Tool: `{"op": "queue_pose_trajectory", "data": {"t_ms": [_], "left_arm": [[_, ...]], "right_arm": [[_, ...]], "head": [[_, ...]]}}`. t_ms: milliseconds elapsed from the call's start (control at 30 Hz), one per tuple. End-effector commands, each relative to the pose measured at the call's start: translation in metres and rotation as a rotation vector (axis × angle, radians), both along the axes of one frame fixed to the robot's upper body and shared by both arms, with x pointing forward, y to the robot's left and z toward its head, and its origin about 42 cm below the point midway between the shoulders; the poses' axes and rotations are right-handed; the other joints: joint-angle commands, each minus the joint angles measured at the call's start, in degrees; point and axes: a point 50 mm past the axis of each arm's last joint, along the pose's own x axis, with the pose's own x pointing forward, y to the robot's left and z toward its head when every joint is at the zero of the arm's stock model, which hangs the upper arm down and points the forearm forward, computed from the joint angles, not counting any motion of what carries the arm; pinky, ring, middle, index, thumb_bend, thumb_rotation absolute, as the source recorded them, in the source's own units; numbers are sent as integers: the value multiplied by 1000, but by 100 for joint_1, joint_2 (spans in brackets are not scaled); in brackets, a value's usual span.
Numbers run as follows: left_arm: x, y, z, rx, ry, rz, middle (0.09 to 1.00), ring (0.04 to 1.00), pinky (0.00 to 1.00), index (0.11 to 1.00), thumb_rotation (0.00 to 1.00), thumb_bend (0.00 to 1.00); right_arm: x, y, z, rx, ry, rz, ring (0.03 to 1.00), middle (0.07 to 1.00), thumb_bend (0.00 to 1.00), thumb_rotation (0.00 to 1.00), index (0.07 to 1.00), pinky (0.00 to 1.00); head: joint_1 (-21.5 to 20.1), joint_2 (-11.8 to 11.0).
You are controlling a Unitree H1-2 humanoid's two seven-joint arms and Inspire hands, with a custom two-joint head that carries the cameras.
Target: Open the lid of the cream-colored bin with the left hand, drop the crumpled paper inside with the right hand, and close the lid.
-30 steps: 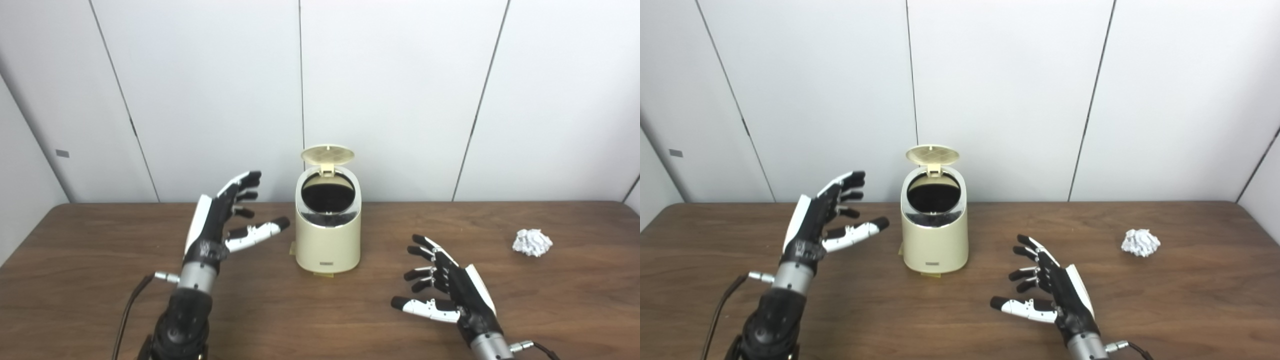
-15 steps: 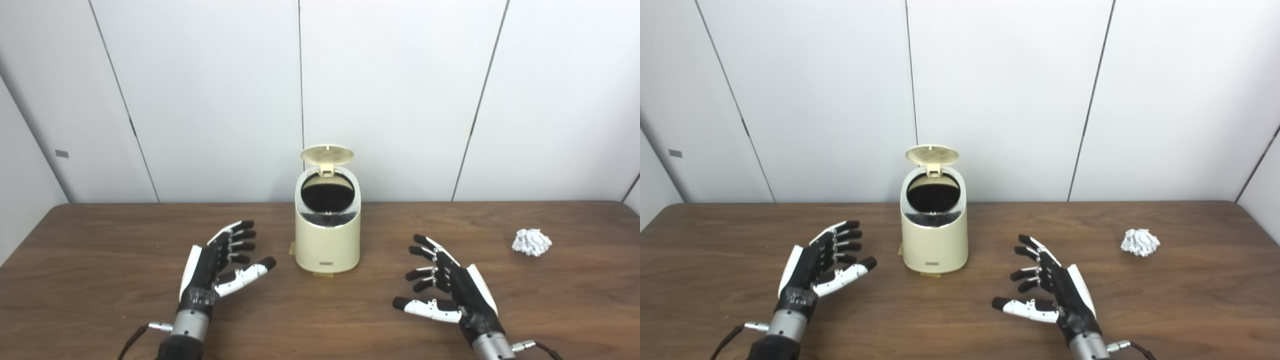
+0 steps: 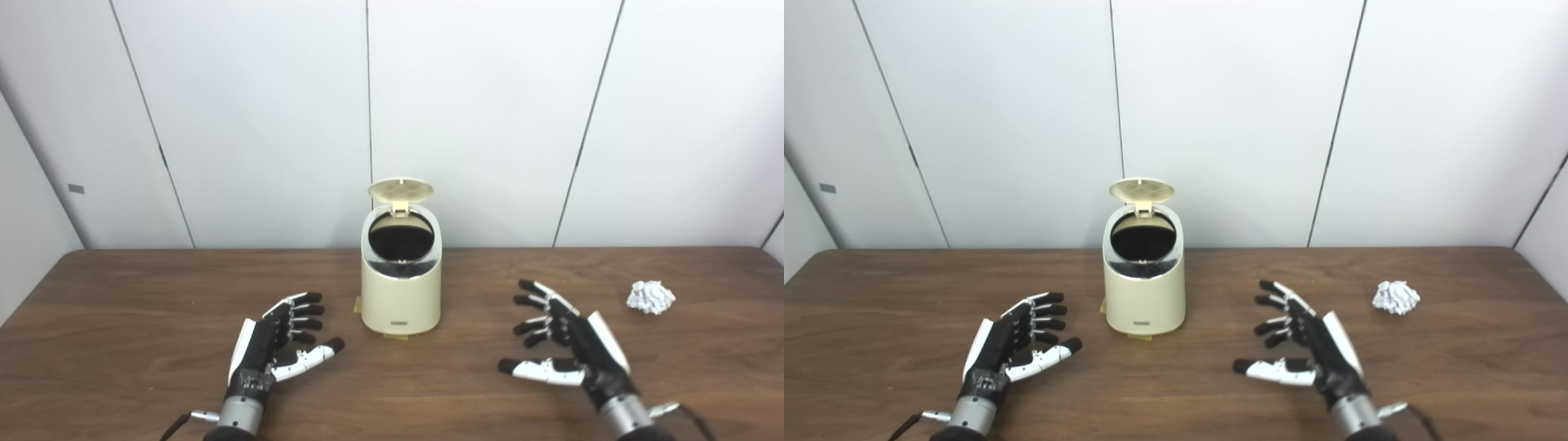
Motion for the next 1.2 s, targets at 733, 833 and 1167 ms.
{"op": "queue_pose_trajectory", "data": {"t_ms": [733,833,1167], "left_arm": [[7,18,1,0,-45,-34,732,669,614,781,75,745],[7,19,1,-3,-46,-39,727,665,611,776,63,739],[6,21,0,1,-40,-46,729,676,612,771,63,734]], "right_arm": [[56,-133,128,-825,-109,-369,810,788,892,170,772,661],[60,-139,128,-869,-49,-378,820,803,891,199,785,668],[83,-148,108,-918,136,-327,778,772,872,240,785,721]], "head": [[-1091,-119],[-1117,-110],[-1107,-60]]}}
